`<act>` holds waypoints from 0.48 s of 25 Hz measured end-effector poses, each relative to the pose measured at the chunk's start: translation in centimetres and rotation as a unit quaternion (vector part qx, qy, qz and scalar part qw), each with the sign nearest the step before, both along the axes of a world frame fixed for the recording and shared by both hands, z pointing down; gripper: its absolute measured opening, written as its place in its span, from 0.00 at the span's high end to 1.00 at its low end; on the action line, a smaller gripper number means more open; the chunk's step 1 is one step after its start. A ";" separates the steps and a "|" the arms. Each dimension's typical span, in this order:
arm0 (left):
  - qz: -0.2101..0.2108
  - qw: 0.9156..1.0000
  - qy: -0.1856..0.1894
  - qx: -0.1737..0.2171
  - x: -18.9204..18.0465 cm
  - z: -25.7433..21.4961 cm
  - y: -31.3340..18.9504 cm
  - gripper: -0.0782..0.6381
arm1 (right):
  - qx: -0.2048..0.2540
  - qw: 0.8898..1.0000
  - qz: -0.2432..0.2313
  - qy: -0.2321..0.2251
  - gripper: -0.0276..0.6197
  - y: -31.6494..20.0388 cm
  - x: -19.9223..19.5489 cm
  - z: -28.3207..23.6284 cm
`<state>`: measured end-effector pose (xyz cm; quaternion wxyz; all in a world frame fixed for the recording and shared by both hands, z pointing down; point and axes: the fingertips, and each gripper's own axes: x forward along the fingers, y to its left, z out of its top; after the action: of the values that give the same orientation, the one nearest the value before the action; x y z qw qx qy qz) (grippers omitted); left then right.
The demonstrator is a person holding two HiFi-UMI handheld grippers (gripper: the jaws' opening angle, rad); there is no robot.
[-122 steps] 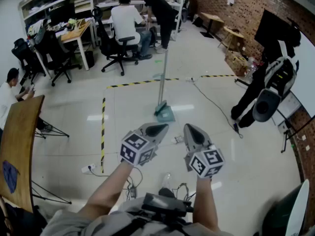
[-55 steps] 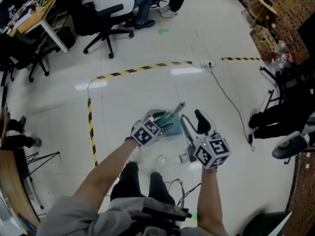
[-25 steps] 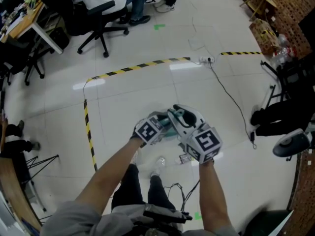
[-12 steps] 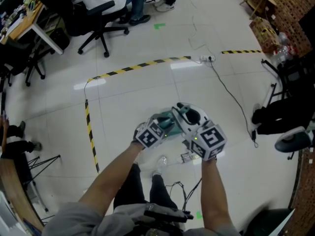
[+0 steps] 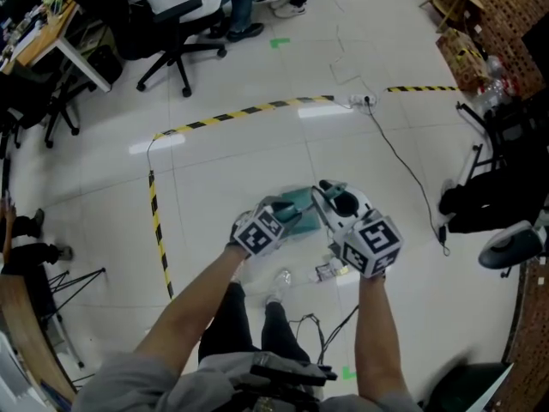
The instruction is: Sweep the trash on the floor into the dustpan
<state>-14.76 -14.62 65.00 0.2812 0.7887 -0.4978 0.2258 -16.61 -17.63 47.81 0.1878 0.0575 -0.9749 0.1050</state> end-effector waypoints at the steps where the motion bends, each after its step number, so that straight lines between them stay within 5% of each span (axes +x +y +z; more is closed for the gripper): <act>1: 0.000 1.000 -0.004 -0.003 0.0 0.1 0.0 0.72 | 0.005 1.000 0.003 0.002 0.83 0.3 0.3 -0.1; 5: -0.005 1.000 -0.024 -0.008 -0.5 -1.3 0.3 0.73 | 0.027 0.999 0.022 -0.004 0.82 0.7 2.2 -2.1; 12: 0.045 0.998 -0.053 0.007 -2.0 -9.2 2.6 0.73 | 0.082 0.992 0.093 -0.036 0.82 2.1 4.8 -9.8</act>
<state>-16.73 -12.02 55.81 0.2381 0.7994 -0.4773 0.2765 -11.82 -15.52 37.99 0.1364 0.1588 -0.9769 0.0436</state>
